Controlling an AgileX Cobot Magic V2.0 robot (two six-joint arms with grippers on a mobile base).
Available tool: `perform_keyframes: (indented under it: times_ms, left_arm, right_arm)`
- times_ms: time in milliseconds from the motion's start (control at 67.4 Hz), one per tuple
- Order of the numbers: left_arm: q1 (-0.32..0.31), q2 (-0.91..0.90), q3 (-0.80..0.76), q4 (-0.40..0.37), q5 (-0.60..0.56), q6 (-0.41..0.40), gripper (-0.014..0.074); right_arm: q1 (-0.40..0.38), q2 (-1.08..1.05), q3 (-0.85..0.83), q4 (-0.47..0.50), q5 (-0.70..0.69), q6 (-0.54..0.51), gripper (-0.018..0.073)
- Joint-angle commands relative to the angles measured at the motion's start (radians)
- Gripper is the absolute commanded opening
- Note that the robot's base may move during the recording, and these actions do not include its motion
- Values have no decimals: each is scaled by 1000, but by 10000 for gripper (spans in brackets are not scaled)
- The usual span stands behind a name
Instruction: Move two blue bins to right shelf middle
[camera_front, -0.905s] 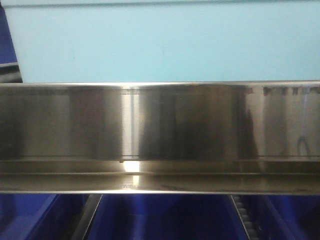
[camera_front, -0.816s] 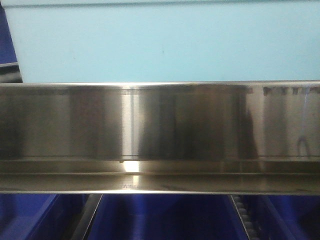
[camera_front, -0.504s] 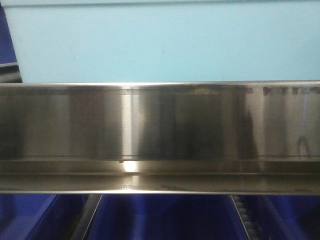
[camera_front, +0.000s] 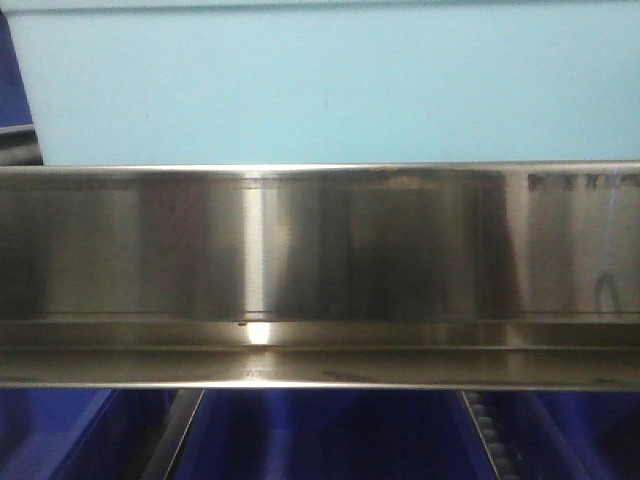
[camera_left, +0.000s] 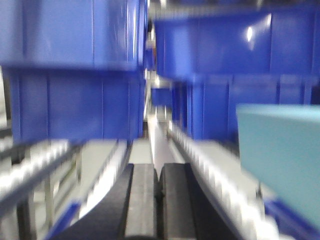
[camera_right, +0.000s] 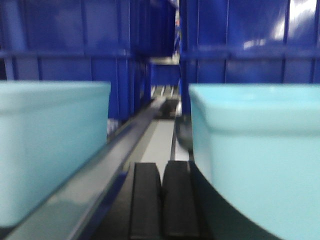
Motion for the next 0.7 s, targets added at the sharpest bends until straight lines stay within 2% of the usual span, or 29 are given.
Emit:
perform_keyframes:
  times_ms: [0, 104, 193, 297, 386, 445, 460, 490, 519, 593, 682]
  left_arm:
    - [5, -4, -37, 5, -42, -5, -111]
    - [5, -4, -168, 5, 92, -5, -102]
    - [5, 23, -315, 18, 216, -3, -30]
    - [5, 102, -480, 50, 367, -1, 147]
    - [5, 186, -596, 50, 474, -1, 326]
    - [5, 239, -659, 50, 520, -1, 416]
    - [5, 251, -672, 50, 529, -1, 430]
    - [5, 283, -700, 50, 549, -1, 459]
    - [5, 314, -725, 50, 565, -1, 477]
    - [5, 382, -766, 50, 587, -1, 499]
    - [-43, 430, -796, 50, 586, -1, 508]
  right_arm:
    - [1, -4, -10, 5, -56, -3, -162]
    - [1, -4, -138, 5, -1, -3, -162]
    - [1, -4, -279, 5, 145, -3, -162]
    - [1, 51, -446, 5, 313, -3, -162]
    - [1, 124, -559, 5, 383, -3, -134]
    - [1, 176, -625, 5, 417, -3, -61]
    - [1, 193, -645, 5, 428, -3, -11]
    - [1, 215, -669, 6, 438, -3, 32]
    - [1, 240, -694, 6, 446, -3, 129]
    - [1, 291, -730, 6, 448, -3, 328]
    - [1, 341, -743, 6, 450, -3, 483]
